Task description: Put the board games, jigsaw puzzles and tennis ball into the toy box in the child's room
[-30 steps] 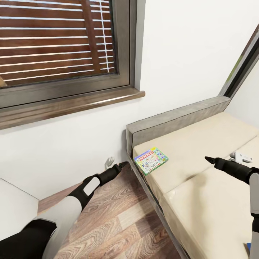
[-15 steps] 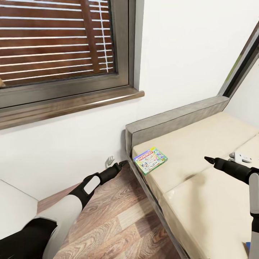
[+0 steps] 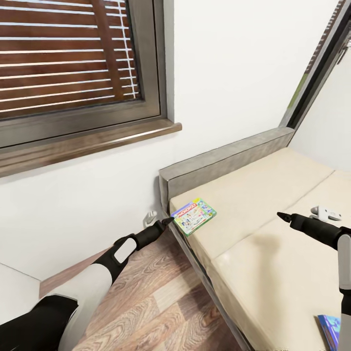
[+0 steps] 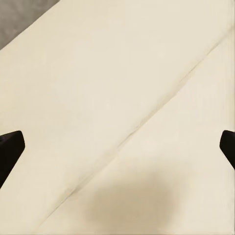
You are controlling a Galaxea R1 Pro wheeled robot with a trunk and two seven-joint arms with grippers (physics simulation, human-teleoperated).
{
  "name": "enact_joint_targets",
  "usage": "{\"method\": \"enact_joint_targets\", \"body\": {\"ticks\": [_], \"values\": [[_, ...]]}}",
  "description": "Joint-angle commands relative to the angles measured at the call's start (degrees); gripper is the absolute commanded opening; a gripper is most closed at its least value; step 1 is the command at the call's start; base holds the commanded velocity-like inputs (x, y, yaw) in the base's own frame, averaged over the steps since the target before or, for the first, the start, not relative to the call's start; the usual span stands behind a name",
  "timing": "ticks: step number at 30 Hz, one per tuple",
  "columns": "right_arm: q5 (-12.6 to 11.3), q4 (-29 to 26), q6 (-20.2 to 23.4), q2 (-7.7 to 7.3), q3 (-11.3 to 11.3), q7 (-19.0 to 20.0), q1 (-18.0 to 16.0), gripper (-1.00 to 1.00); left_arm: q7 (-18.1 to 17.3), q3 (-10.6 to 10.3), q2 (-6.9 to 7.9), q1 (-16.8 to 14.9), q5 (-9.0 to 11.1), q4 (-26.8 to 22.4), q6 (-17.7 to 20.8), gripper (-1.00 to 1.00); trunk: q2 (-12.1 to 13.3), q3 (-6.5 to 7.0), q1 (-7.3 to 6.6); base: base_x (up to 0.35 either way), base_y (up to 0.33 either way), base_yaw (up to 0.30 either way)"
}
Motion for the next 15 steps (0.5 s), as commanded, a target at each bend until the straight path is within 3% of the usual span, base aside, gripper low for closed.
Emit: {"method": "enact_joint_targets", "body": {"ticks": [1,15], "values": [[-0.5,0.0,0.3,-0.01,-0.1,-0.2,0.0,1.00,0.0,-0.2,0.02,0.0,0.6,0.0,0.3,1.00,0.0,-0.04,-0.01,0.000,0.000,-0.072],[-0.5,0.0,0.4,0.04,-0.1,-0.2,0.0,1.00,-0.2,-0.3,-0.08,0.0,0.6,0.0,0.3,1.00,0.0,-0.04,-0.01,0.000,0.000,-0.029]]}}
